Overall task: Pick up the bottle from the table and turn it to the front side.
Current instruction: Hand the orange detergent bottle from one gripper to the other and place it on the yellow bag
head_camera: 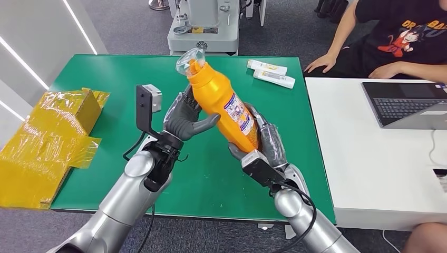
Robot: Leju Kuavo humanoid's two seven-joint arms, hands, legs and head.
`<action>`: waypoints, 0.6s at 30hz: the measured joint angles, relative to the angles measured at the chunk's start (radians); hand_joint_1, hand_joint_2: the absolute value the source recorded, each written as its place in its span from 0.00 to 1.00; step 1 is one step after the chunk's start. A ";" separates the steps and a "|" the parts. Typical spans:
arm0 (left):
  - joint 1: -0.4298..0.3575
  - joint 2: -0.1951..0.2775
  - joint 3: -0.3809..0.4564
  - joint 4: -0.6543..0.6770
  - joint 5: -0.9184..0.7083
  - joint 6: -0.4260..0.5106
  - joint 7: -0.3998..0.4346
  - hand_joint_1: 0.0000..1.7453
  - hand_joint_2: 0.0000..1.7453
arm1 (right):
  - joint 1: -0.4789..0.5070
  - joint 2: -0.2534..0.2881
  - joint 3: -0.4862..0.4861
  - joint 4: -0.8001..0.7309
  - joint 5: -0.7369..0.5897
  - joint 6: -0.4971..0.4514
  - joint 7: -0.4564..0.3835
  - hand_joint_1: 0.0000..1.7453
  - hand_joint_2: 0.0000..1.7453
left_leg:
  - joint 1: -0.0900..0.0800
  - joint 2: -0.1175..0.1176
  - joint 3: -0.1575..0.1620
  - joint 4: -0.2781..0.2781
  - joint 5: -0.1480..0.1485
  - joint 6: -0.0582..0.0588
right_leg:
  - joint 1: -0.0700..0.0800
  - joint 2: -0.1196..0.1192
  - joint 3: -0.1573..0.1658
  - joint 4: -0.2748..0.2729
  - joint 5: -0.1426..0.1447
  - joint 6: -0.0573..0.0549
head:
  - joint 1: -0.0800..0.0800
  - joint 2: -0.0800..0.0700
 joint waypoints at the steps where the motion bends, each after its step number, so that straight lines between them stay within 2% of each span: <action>1: 0.000 -0.002 -0.003 0.004 0.001 0.001 0.000 0.00 1.00 | 0.000 0.000 0.000 0.000 0.002 0.006 0.000 1.00 1.00 | 0.000 0.000 0.000 0.000 0.000 0.000 | 0.000 0.000 0.000 0.000 0.000 0.000 | 0.000 0.000; 10: -0.001 -0.009 -0.016 0.027 0.008 0.016 -0.006 0.00 1.00 | 0.000 0.001 -0.001 0.008 0.008 0.085 0.002 1.00 1.00 | 0.000 0.000 0.000 0.000 0.000 0.000 | 0.000 0.000 0.000 0.000 0.000 0.000 | 0.000 0.000; 18: -0.005 -0.013 -0.022 0.038 -0.018 0.064 -0.043 0.00 1.00 | -0.033 0.024 0.000 0.047 0.002 0.179 0.030 1.00 1.00 | 0.000 0.000 0.000 0.000 0.000 0.000 | 0.000 0.000 0.000 0.000 0.000 0.000 | 0.000 0.000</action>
